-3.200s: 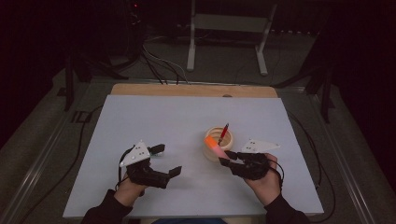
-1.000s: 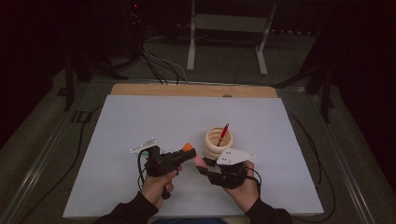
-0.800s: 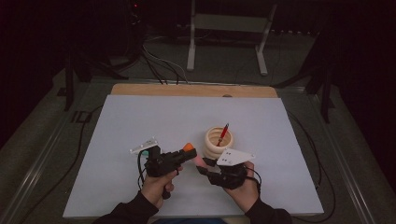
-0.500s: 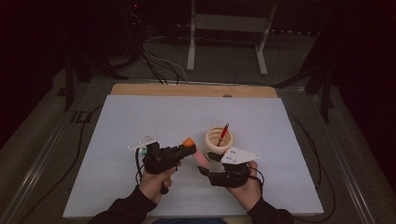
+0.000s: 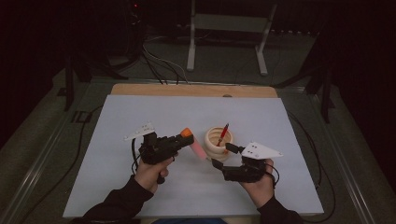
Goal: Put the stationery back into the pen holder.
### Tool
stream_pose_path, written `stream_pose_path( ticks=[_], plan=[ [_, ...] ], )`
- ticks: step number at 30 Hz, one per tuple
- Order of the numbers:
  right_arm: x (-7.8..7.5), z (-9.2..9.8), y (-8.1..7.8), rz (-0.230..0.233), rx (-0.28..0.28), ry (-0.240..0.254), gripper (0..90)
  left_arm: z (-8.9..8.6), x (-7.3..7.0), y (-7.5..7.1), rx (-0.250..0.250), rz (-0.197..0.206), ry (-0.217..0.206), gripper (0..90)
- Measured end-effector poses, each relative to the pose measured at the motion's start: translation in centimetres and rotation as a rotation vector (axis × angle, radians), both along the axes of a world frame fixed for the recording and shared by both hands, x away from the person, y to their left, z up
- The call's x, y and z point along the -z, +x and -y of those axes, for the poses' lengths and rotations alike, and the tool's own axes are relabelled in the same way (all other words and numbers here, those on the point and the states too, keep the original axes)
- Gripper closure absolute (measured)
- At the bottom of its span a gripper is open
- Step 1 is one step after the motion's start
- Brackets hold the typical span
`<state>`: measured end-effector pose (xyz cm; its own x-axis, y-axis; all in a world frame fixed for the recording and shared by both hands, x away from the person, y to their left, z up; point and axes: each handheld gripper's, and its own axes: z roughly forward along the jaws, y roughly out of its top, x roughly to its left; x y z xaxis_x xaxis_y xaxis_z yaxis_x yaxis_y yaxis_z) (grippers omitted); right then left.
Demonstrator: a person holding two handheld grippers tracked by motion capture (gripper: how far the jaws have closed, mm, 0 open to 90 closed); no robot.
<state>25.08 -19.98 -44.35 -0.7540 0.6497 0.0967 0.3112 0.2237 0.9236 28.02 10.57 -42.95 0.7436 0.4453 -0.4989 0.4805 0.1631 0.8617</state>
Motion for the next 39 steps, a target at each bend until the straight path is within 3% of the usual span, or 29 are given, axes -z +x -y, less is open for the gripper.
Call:
stream_pose_path(
  ticks=[6,11,20,27,39],
  plan=[
    [0.1,1.7,0.2,-0.019,0.034,0.040,7.7,0.2,-0.5,0.7,0.014,0.025,0.024,73.7],
    [0.5,3.1,0.4,-0.028,0.049,0.051,2.2,0.3,-1.1,1.2,0.023,0.040,0.043,73.6],
    [0.9,5.4,0.8,-0.036,0.115,0.056,0.9,1.4,-2.2,2.4,0.038,0.069,0.076,73.7],
    [1.2,5.9,1.0,-0.027,0.151,0.038,0.9,2.6,-2.8,3.4,0.074,0.098,0.106,73.7],
    [1.1,6.2,0.9,-0.032,0.152,0.062,0.8,5.0,-2.8,5.0,0.101,0.140,0.167,73.6]
  ],
)
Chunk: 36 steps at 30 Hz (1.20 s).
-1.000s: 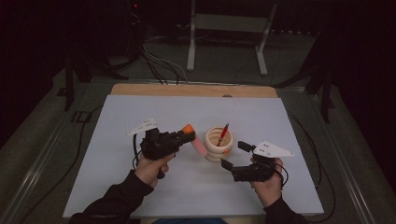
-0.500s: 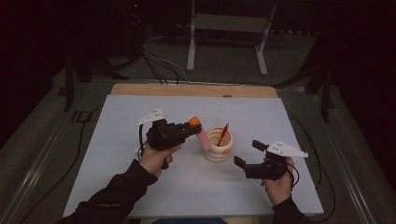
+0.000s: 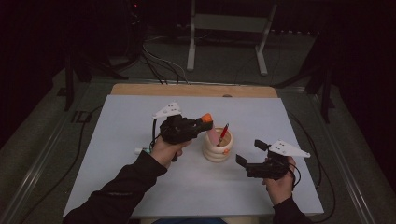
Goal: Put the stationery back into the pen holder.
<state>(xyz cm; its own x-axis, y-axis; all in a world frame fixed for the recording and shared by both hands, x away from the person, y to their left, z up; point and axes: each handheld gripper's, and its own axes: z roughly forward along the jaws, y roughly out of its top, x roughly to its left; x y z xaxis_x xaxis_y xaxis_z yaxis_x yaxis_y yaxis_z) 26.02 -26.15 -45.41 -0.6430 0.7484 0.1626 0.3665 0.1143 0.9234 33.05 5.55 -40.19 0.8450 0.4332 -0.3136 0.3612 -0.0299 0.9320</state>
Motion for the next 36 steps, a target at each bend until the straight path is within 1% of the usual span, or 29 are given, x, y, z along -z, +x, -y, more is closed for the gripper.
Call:
stream_pose_path(
  ticks=[4,7,12,15,17,20,25,29,30,36],
  plan=[
    [0.0,0.1,0.0,0.002,0.002,0.000,0.8,0.6,0.4,0.5,-0.019,0.013,0.013,73.6],
    [0.0,0.1,0.0,-0.003,0.000,0.002,0.9,0.9,1.0,0.9,-0.027,0.005,0.019,73.6],
    [-0.1,0.0,-0.1,0.000,-0.007,0.000,0.9,1.4,1.8,1.4,-0.038,0.013,0.049,73.6],
    [-0.1,0.0,0.0,-0.003,-0.006,0.002,0.9,1.7,2.1,1.7,-0.038,0.011,0.052,73.6],
    [0.0,0.0,0.0,-0.006,-0.006,0.004,0.9,1.9,2.4,1.8,-0.044,0.014,0.063,73.6],
    [-0.1,-0.1,0.0,-0.006,-0.008,0.003,0.9,2.2,2.7,2.0,-0.043,0.022,0.081,73.6],
    [-0.1,0.0,0.0,-0.006,-0.007,0.006,0.9,2.7,3.3,2.2,-0.038,0.015,0.080,73.5],
    [-0.1,0.1,0.0,-0.006,-0.007,0.009,0.9,3.2,3.7,2.5,-0.043,0.021,0.109,73.5],
    [-0.1,0.1,0.0,-0.005,-0.006,0.005,0.9,3.3,3.8,2.5,-0.043,0.021,0.110,73.5],
    [-0.1,0.0,0.0,-0.005,-0.008,0.007,0.9,3.7,4.3,2.9,-0.035,0.005,0.124,73.5]
  ],
)
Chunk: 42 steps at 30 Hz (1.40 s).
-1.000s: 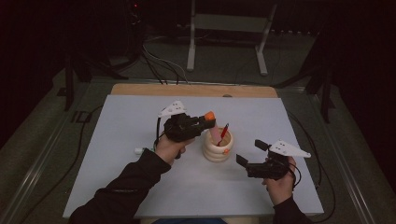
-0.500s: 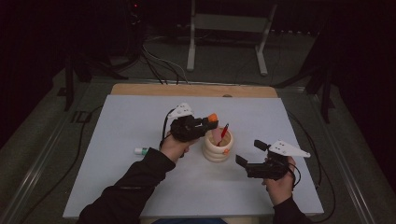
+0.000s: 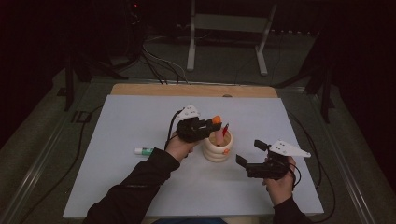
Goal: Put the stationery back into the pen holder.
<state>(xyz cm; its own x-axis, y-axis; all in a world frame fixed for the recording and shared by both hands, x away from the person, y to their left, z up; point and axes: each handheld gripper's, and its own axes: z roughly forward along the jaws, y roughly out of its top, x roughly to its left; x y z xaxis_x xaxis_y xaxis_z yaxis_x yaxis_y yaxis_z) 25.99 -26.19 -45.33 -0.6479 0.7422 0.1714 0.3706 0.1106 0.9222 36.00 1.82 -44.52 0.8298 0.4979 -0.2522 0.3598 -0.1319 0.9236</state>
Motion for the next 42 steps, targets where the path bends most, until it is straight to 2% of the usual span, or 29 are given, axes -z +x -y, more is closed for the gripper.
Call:
stream_pose_path(
  ticks=[7,16,21,29,35,38,41,42],
  plan=[
    [0.0,0.0,0.0,-0.002,-0.002,0.000,0.9,0.7,0.6,0.1,0.005,-0.004,0.058,73.4],
    [0.0,0.1,0.1,-0.007,-0.004,0.008,0.9,1.7,0.9,0.2,0.024,-0.013,0.106,73.3],
    [0.0,0.1,0.1,-0.013,-0.006,0.011,0.9,2.6,1.1,0.1,0.053,-0.020,0.151,73.2],
    [0.0,0.1,0.1,-0.013,-0.008,0.016,0.9,3.5,1.5,0.1,0.057,-0.037,0.230,72.9],
    [0.0,0.2,0.1,-0.017,-0.009,0.022,0.9,3.7,1.5,0.0,0.072,-0.034,0.240,72.2],
    [0.0,0.2,0.1,-0.017,-0.009,0.023,0.9,3.6,1.4,0.0,0.072,-0.035,0.230,72.1],
    [-0.1,0.3,0.1,-0.014,-0.009,0.024,0.9,3.4,1.2,0.0,0.064,-0.035,0.213,63.4],
    [-0.1,0.3,0.1,-0.014,-0.009,0.024,0.9,3.4,1.1,0.0,0.060,-0.031,0.209,63.2]
  ],
)
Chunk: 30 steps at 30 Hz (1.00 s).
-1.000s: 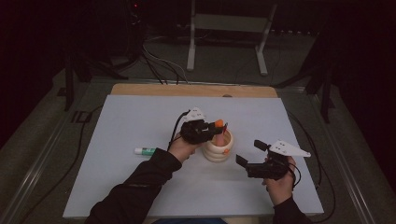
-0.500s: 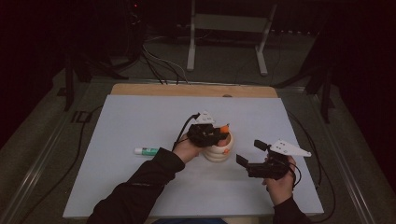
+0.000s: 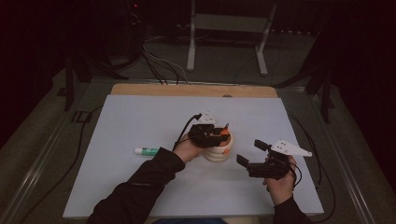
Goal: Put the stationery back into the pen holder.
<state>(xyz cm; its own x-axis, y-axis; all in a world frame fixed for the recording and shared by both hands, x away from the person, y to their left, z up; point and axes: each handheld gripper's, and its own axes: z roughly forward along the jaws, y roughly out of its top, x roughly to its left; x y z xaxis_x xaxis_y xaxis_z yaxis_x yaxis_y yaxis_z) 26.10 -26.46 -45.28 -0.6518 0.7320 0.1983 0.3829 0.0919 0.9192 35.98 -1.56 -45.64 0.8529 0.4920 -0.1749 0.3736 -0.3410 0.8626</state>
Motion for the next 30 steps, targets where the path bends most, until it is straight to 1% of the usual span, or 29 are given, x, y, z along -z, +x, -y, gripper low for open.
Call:
stream_pose_path(
  ticks=[1,2,3,4,5,6,8,9,11,12,16,17,19,20,22,24,25,27,28,29,30],
  plan=[
    [0.0,0.0,0.0,0.000,0.000,0.000,0.9,-0.1,-0.1,0.0,-0.003,0.002,-0.007,62.5],
    [0.0,0.0,0.0,0.001,0.000,0.000,0.9,-0.2,-0.3,0.0,0.001,0.004,-0.016,58.8],
    [0.0,0.0,0.0,0.000,-0.001,0.000,0.9,-0.3,-0.4,0.0,-0.007,0.006,-0.021,57.0],
    [0.0,0.0,0.0,0.004,0.000,-0.004,0.9,-0.5,-0.6,0.0,-0.009,0.001,-0.032,52.9],
    [-0.1,0.0,-0.1,0.003,0.000,-0.001,0.9,-0.7,-0.8,-0.1,-0.004,0.005,-0.041,49.2],
    [-0.1,0.1,-0.1,0.002,0.000,0.001,0.9,-0.9,-0.9,-0.1,-0.015,0.015,-0.039,46.1],
    [-0.1,0.1,-0.1,0.002,0.003,-0.002,0.9,-1.3,-1.3,-0.1,-0.013,0.016,-0.049,38.5],
    [-0.1,0.2,-0.2,0.001,0.003,0.002,0.9,-1.5,-1.4,-0.1,-0.023,0.024,-0.043,35.6],
    [-0.1,0.2,-0.2,-0.001,0.003,0.005,0.9,-1.9,-1.8,-0.2,-0.017,0.027,-0.047,28.7],
    [-0.1,0.2,-0.2,-0.001,0.003,0.005,0.9,-2.0,-1.9,-0.3,-0.023,0.035,-0.044,26.3],
    [-0.1,0.2,-0.3,0.000,-0.001,0.002,0.9,-2.8,-2.4,-0.4,-0.005,0.035,-0.047,15.6],
    [-0.1,0.2,-0.3,-0.001,0.000,0.002,0.9,-3.0,-2.5,-0.5,-0.008,0.033,-0.050,15.0],
    [-0.2,0.2,-0.4,-0.001,-0.002,0.004,0.9,-3.6,-2.6,-0.4,0.003,0.027,-0.067,10.3],
    [-0.2,0.3,-0.4,-0.002,0.001,0.008,0.9,-3.8,-2.7,-0.4,-0.003,0.028,-0.066,9.5],
    [-0.3,0.4,-0.4,0.001,0.004,0.007,0.9,-4.3,-2.8,-0.4,0.003,0.028,-0.071,7.9],
    [-0.3,0.5,-0.5,0.003,0.005,0.009,0.9,-4.9,-3.0,-0.4,0.018,0.024,-0.074,4.7],
    [-0.3,0.5,-0.5,0.003,0.007,0.008,0.9,-5.2,-3.0,-0.4,0.014,0.029,-0.076,3.6],
    [-0.2,0.7,-0.6,0.000,0.007,0.007,0.9,-5.9,-3.2,-0.4,0.020,0.035,-0.088,2.6],
    [-0.2,0.8,-0.7,-0.002,0.009,0.006,0.9,-6.3,-3.2,-0.4,0.012,0.044,-0.092,2.1],
    [-0.2,0.9,-0.7,-0.005,0.010,0.009,0.9,-6.6,-3.2,-0.4,0.017,0.050,-0.098,2.1],
    [-0.1,0.9,-0.7,-0.007,0.011,0.012,0.9,-7.0,-3.3,-0.4,0.018,0.048,-0.097,2.1]
  ],
)
